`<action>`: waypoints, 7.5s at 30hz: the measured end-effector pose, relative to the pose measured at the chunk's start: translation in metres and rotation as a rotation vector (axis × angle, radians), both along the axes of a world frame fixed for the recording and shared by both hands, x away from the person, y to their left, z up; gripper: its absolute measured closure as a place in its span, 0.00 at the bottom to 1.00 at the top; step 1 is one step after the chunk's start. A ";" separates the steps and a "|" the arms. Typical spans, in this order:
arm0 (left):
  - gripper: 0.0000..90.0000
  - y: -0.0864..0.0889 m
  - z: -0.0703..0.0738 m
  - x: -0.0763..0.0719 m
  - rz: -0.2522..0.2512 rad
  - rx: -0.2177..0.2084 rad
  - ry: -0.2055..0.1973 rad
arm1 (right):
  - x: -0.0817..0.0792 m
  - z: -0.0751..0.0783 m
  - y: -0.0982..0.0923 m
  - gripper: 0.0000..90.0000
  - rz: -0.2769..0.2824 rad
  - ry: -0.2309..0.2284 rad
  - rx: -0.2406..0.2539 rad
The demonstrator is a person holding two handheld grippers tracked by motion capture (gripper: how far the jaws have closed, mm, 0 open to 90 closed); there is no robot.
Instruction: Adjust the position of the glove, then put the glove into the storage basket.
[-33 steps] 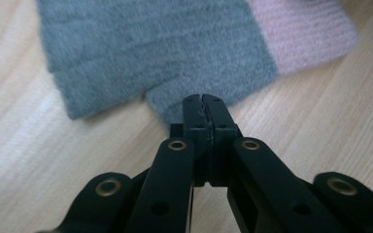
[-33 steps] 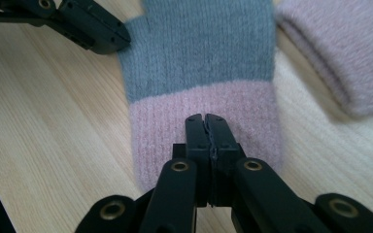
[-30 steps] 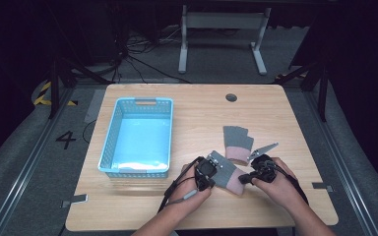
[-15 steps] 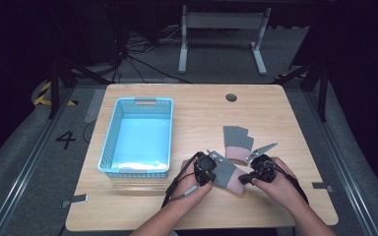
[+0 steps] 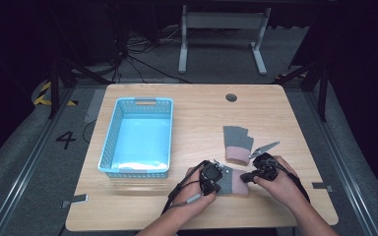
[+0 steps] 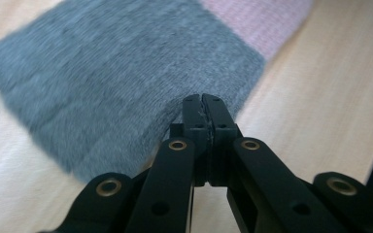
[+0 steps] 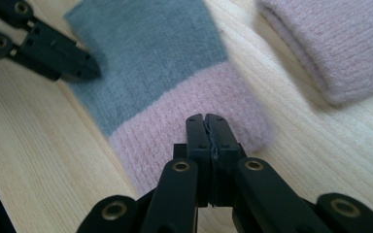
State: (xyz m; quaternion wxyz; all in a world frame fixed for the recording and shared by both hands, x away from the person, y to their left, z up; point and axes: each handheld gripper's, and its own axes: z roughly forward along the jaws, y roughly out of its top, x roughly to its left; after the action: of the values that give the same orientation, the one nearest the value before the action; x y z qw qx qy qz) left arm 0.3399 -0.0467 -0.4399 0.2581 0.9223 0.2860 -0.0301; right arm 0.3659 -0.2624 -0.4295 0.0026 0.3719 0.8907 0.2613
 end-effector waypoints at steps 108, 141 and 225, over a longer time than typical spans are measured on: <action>0.76 0.062 0.052 0.017 0.115 -0.127 -0.089 | 0.046 0.071 -0.054 0.96 -0.440 -0.263 -0.210; 0.75 0.060 0.052 0.019 0.109 -0.131 -0.092 | 0.035 0.069 -0.057 0.76 -0.423 -0.262 -0.063; 0.71 0.080 0.059 0.021 0.154 -0.146 -0.094 | 0.053 0.065 -0.057 0.96 -0.364 -0.085 0.016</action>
State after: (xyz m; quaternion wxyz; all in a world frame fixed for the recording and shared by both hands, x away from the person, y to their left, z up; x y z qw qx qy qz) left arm 0.3609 0.0333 -0.3813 0.3392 0.8767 0.3407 0.0125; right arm 0.4184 -0.3193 -0.3647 0.0844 0.5155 0.8058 0.2790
